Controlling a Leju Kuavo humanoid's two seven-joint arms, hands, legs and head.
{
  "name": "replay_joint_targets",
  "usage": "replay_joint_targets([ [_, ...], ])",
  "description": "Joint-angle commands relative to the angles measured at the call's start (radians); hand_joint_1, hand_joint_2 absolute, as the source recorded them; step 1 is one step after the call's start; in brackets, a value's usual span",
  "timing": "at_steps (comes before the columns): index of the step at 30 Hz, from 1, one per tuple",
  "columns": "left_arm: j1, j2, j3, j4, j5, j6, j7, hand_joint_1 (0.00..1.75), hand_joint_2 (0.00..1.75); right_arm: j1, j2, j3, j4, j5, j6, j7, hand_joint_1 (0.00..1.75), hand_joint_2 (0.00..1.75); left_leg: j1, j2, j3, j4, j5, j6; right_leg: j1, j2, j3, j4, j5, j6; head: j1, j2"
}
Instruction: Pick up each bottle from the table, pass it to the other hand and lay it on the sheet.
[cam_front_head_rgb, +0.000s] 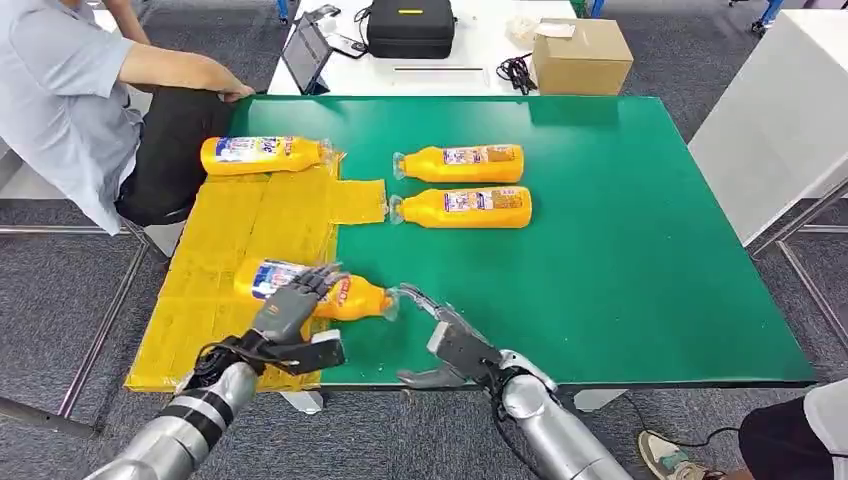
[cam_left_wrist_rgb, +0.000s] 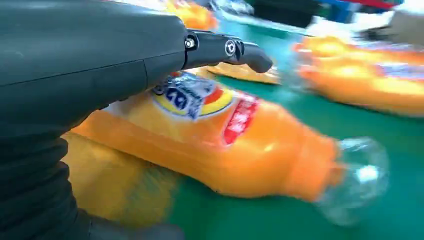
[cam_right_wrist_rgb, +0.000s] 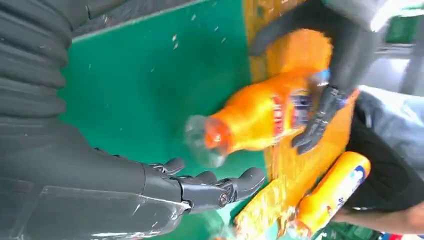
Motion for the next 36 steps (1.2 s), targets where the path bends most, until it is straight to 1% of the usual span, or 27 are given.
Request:
replay_joint_targets([
  [1, 0.200, -0.001, -0.023, -0.365, 0.228, -0.113, -0.040, 0.00, 1.75, 0.106, 0.012, -0.132, -0.156, -0.090, 0.020, 0.010, 0.00, 0.00, 0.000, 0.001, 0.001, 0.000, -0.002, -0.001, 0.000, 0.000, 0.001, 0.000, -0.001, -0.001, 0.000, 0.000],
  [2, 0.200, -0.001, -0.023, -0.365, 0.228, -0.113, -0.040, 0.00, 1.75, 0.106, 0.012, -0.132, -0.156, -0.090, 0.020, 0.010, 0.00, 0.00, 0.001, 0.001, 0.001, 0.001, -0.004, -0.002, 0.001, 0.001, 0.001, 0.000, -0.002, -0.002, -0.001, 0.000],
  [4, 0.198, 0.002, -0.022, -0.366, 0.229, -0.115, -0.038, 0.00, 1.75, 0.104, 0.013, -0.131, -0.157, -0.089, 0.019, 0.013, 0.00, 0.00, 0.001, 0.001, -0.003, 0.000, -0.002, -0.001, 0.001, 0.000, -0.003, 0.000, -0.001, -0.001, 0.000, 0.000],
  [11, 0.188, 0.005, -0.023, -0.355, 0.233, -0.119, -0.036, 0.00, 1.75, 0.100, 0.016, -0.135, -0.149, -0.089, 0.015, 0.013, 0.00, 0.00, 0.002, 0.001, -0.002, 0.001, -0.003, -0.002, 0.002, 0.001, -0.002, 0.000, -0.002, -0.003, 0.000, 0.000],
  [14, 0.219, -0.014, 0.003, -0.392, 0.300, -0.125, -0.071, 0.00, 1.75, 0.112, 0.025, -0.149, -0.164, -0.086, -0.002, 0.014, 0.00, 0.00, 0.001, 0.001, -0.002, 0.000, -0.002, -0.002, 0.002, 0.000, -0.002, 0.000, -0.001, -0.002, 0.000, 0.000],
  [16, 0.268, -0.033, 0.019, -0.460, 0.319, -0.076, -0.093, 0.00, 1.75, 0.134, 0.045, -0.167, -0.191, -0.094, -0.034, 0.042, 0.00, 0.00, 0.001, 0.001, -0.002, 0.000, -0.002, -0.001, 0.001, 0.001, -0.003, 0.000, -0.001, -0.001, 0.000, 0.000],
  [18, 0.304, -0.049, 0.024, -0.514, 0.286, 0.023, -0.098, 0.00, 1.75, 0.151, 0.069, -0.167, -0.226, -0.048, -0.137, 0.063, 0.00, 0.00, 0.002, 0.003, 0.000, 0.001, -0.005, -0.003, 0.002, 0.002, 0.000, 0.000, -0.003, -0.003, 0.000, 0.000],
  [19, 0.303, -0.047, 0.016, -0.521, 0.267, 0.065, -0.096, 0.00, 1.75, 0.150, 0.068, -0.152, -0.234, -0.036, -0.152, 0.065, 0.00, 0.00, 0.001, 0.002, -0.002, 0.000, -0.003, -0.002, 0.001, 0.001, -0.002, 0.000, -0.002, -0.002, 0.000, 0.000],
  [20, 0.297, -0.045, 0.011, -0.520, 0.266, 0.090, -0.091, 0.00, 1.75, 0.146, 0.063, -0.140, -0.232, -0.036, -0.153, 0.065, 0.00, 1.75, 0.002, 0.002, -0.001, 0.001, -0.004, -0.002, 0.002, 0.001, -0.001, 0.000, -0.003, -0.002, 0.000, 0.000],
  [21, 0.286, -0.046, 0.009, -0.516, 0.269, 0.104, -0.088, 0.00, 1.75, 0.140, 0.057, -0.133, -0.221, -0.038, -0.153, 0.065, 0.00, 1.75, 0.002, 0.003, 0.000, 0.002, -0.005, -0.003, 0.002, 0.002, 0.001, 0.000, -0.004, -0.003, 0.000, 0.000],
  [22, 0.280, -0.050, 0.013, -0.513, 0.276, 0.110, -0.085, 0.00, 1.75, 0.138, 0.055, -0.130, -0.213, -0.037, -0.155, 0.065, 0.00, 1.75, 0.001, 0.001, -0.003, 0.001, -0.003, -0.002, 0.001, 0.000, -0.002, 0.000, -0.002, -0.002, 0.000, 0.000],
  [24, 0.271, -0.056, 0.021, -0.502, 0.271, 0.132, -0.080, 0.00, 1.75, 0.135, 0.055, -0.127, -0.203, -0.014, -0.175, 0.058, 0.00, 1.75, 0.003, 0.001, -0.001, 0.002, -0.004, -0.003, 0.003, 0.000, 0.000, 0.000, -0.003, -0.003, 0.000, 0.000],
  [25, 0.266, -0.059, 0.021, -0.491, 0.251, 0.152, -0.077, 0.00, 1.75, 0.133, 0.058, -0.128, -0.198, -0.009, -0.180, 0.056, 0.00, 1.75, 0.001, 0.000, -0.003, 0.000, -0.002, -0.002, 0.001, 0.000, -0.003, 0.000, -0.001, -0.002, 0.000, 0.000],
  [27, 0.265, -0.060, 0.017, -0.481, 0.228, 0.178, -0.079, 0.00, 1.75, 0.133, 0.058, -0.129, -0.197, 0.003, -0.194, 0.056, 0.00, 1.75, 0.002, 0.001, -0.001, 0.001, -0.003, -0.002, 0.002, 0.000, -0.001, 0.000, -0.002, -0.003, 0.000, 0.000],
  [28, 0.270, -0.061, 0.015, -0.487, 0.230, 0.178, -0.080, 0.00, 1.75, 0.135, 0.058, -0.133, -0.197, 0.005, -0.199, 0.058, 0.00, 1.75, 0.001, 0.001, -0.003, 0.000, -0.002, -0.002, 0.001, 0.000, -0.003, -0.001, -0.001, -0.002, 0.000, 0.000],
  [30, 0.288, -0.066, 0.004, -0.526, 0.239, 0.183, -0.088, 0.00, 1.75, 0.142, 0.057, -0.142, -0.203, 0.016, -0.214, 0.060, 0.00, 1.75, 0.002, 0.002, -0.001, 0.000, -0.003, -0.003, 0.002, 0.001, -0.001, -0.001, -0.002, -0.003, 0.000, 0.000],
  [32, 0.311, -0.074, -0.007, -0.577, 0.258, 0.183, -0.094, 0.00, 1.75, 0.154, 0.058, -0.150, -0.225, 0.031, -0.236, 0.047, 0.00, 1.75, 0.002, 0.001, -0.002, 0.000, -0.003, -0.002, 0.002, 0.000, -0.001, -0.001, -0.002, -0.002, 0.000, 0.000],
  [34, 0.350, -0.081, -0.033, -0.663, 0.322, 0.151, -0.106, 0.00, 1.75, 0.178, 0.059, -0.152, -0.280, 0.054, -0.265, 0.027, 0.00, 1.75, 0.002, 0.001, -0.003, 0.001, -0.003, -0.002, 0.002, 0.000, -0.003, 0.000, -0.002, -0.002, 0.000, 0.000],
  [36, 0.393, -0.085, -0.059, -0.736, 0.371, 0.127, -0.111, 0.00, 1.75, 0.208, 0.053, -0.152, -0.353, 0.082, -0.299, 0.017, 0.00, 1.75, 0.002, 0.001, -0.001, 0.002, -0.005, -0.002, 0.002, 0.000, -0.001, 0.001, -0.004, -0.003, 0.000, 0.000],
])
